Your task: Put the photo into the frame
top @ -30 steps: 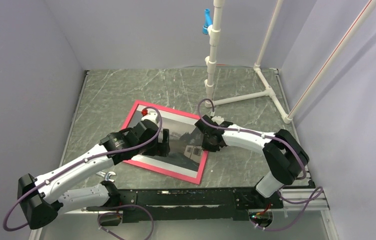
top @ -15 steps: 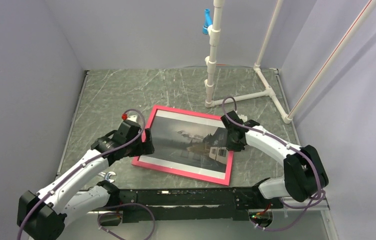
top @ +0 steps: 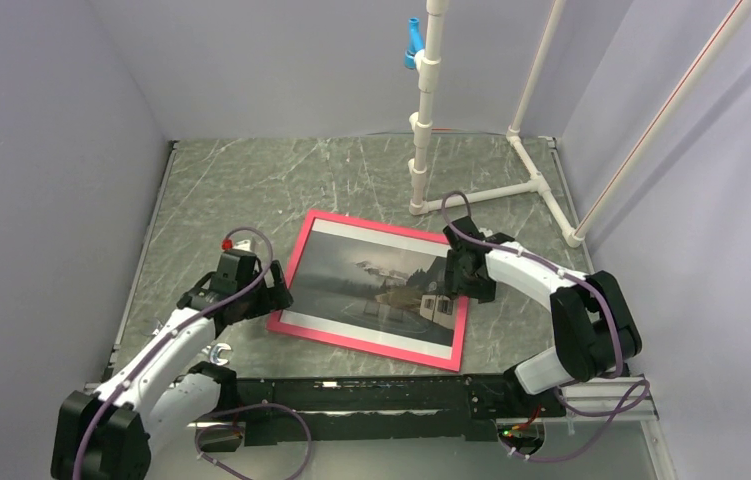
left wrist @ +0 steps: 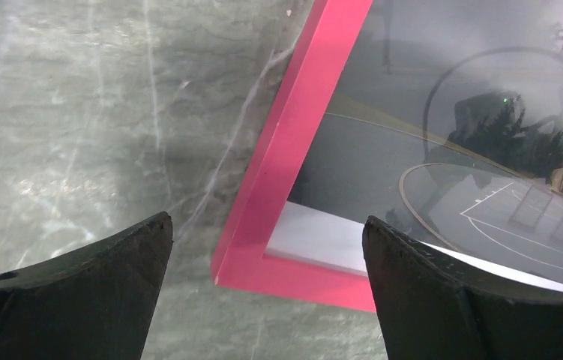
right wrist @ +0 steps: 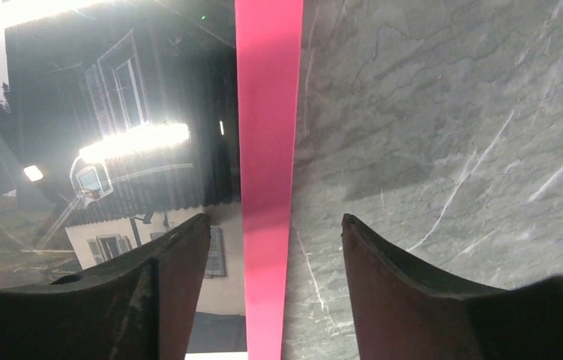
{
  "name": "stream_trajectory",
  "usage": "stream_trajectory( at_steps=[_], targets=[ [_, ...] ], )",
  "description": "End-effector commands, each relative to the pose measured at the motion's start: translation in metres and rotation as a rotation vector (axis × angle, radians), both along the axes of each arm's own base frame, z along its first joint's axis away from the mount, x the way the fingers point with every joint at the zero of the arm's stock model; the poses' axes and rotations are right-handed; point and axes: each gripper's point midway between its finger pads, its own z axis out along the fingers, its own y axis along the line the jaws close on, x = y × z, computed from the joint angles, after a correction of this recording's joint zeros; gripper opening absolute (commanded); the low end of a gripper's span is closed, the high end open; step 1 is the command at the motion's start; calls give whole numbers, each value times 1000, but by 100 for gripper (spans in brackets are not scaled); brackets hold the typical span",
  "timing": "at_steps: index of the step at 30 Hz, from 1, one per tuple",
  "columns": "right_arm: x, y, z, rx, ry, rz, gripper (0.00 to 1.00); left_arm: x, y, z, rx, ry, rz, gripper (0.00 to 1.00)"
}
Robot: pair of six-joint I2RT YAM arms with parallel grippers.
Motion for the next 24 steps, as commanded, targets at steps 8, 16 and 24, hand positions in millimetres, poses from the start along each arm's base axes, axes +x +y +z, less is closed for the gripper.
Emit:
stream_trajectory(
  at_steps=[8,16,24],
  targets=[
    [31,26,1,168,-21,73,76,12,-49,-19,-206,13,-198,95],
    [59,55,-3,283,-11,132,77,-18,-61,-17,-320,16,-240,93],
    [95,67,2,336,-22,163,77,-40,-68,-28,-361,59,-248,92]
  ],
)
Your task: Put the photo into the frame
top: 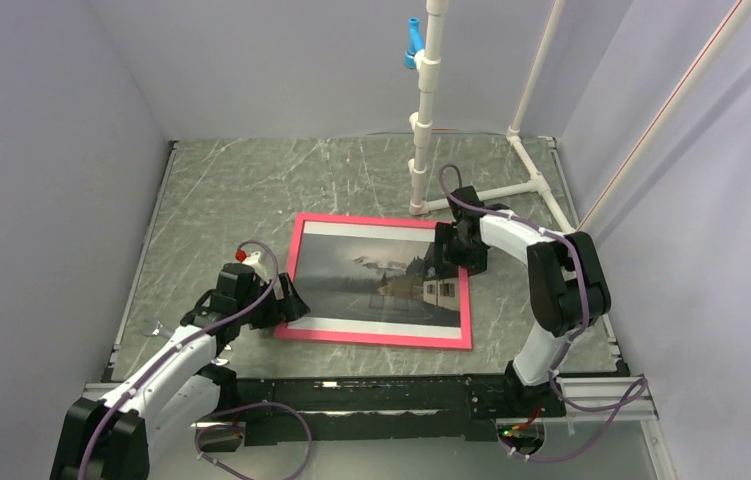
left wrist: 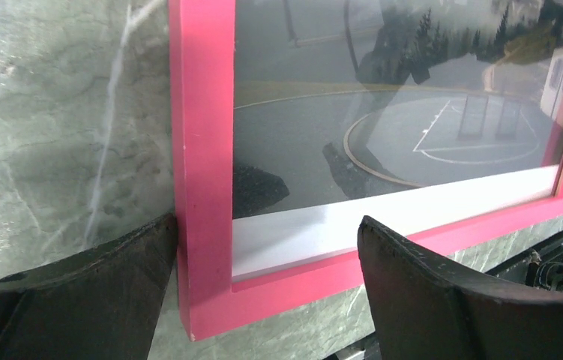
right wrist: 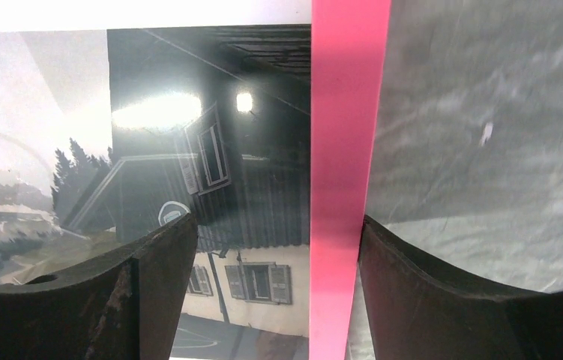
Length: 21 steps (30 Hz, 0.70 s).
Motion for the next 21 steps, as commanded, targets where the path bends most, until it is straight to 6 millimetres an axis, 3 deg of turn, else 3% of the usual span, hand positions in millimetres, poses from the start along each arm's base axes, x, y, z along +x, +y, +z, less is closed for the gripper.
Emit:
stream_trajectory(
  at_steps=[1,9,15,21],
  targets=[
    [32,40,9,169,-56,66,77,-30,-23,-9,-103,111,-75,92],
    [45,40,7,183,-49,46,77,-44,-41,-15,-91,136,-123,92],
    [36,34,16,175,-63,25,78,-42,-31,-18,-2,146,-78,98],
    [22,23,37,157,-118,-6,85,-23,-22,14,47,45,-39,99]
  ],
)
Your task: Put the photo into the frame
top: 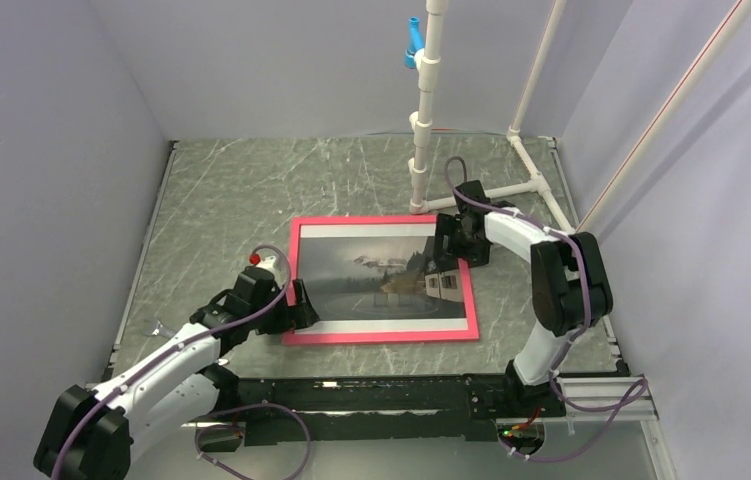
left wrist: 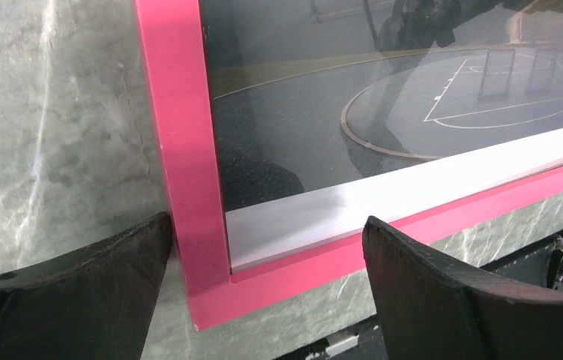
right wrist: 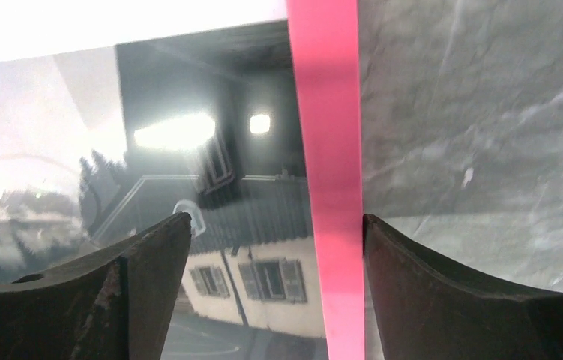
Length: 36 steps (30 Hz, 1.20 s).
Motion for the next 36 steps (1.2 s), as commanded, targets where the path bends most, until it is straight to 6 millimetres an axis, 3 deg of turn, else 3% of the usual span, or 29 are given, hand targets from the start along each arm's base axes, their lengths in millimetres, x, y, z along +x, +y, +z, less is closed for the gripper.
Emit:
stream_trajectory(
  at_steps=[1,7,14,15,22,27,31,34,36],
  targets=[
    [-16,25,35,130,-64,8,87,-6,-2,20,-14,0,-4,99],
    [-34,16,79,169,-225,3,99,13,-7,74,-89,-235,-28,99],
    [-43,-3,136,170,-528,-4,100,35,-5,137,-127,-564,-55,99],
    [-43,-4,145,167,-600,23,100,39,0,144,-110,-620,-52,100],
    [-28,-36,160,25,-869,-14,100,72,49,170,92,-862,84,99],
    [-18,-62,146,-119,-970,-64,100,93,89,164,270,-972,243,100],
    [-16,-82,122,-241,-991,-84,99,100,130,136,427,-988,419,99],
    [-17,-101,98,-316,-1006,-113,99,103,148,125,505,-1001,474,99],
    [-11,-110,96,-317,-1061,-148,99,108,157,115,567,-999,467,99]
  ],
)
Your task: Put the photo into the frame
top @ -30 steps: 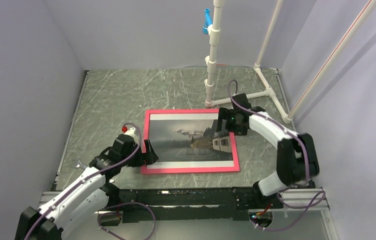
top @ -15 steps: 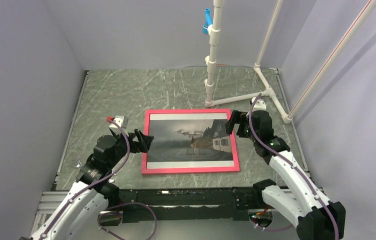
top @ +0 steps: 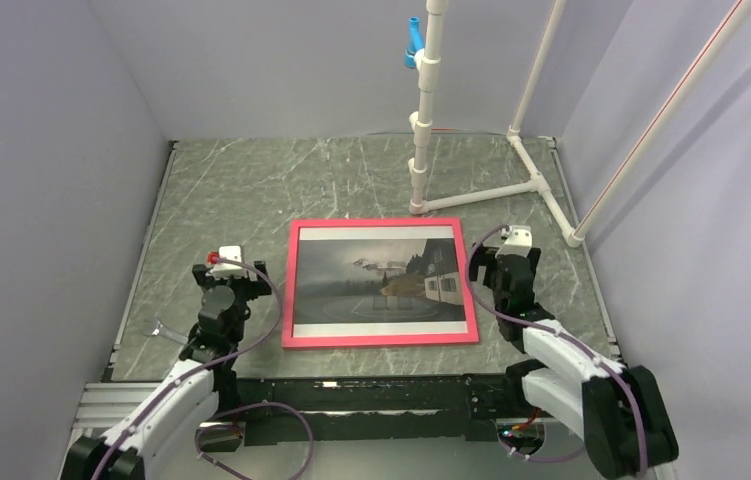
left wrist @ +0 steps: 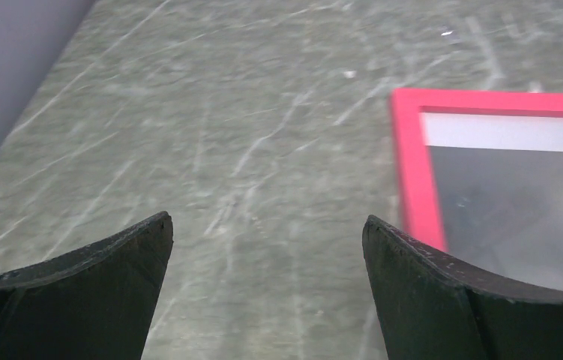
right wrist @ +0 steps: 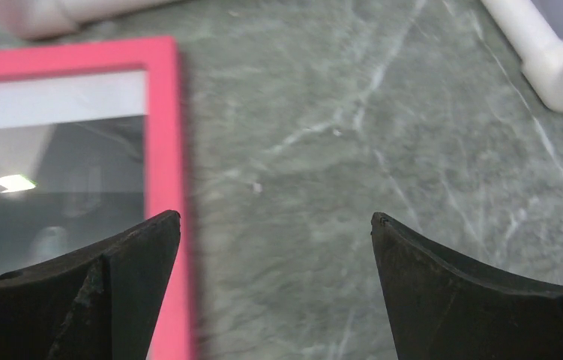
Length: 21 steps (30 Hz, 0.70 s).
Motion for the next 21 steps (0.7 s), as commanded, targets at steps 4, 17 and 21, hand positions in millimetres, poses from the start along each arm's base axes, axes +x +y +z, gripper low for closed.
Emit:
stream_trajectory(
  at_steps=[4,17,21],
  targets=[
    [45,-29,22,-31,-210,-61,99,34,47,28,44,-192,148,99],
    [70,-59,5,16,-249,-52,97,83,69,7,79,-89,125,99],
    [70,-59,3,18,-236,-55,100,84,71,6,78,-75,140,100]
  ],
)
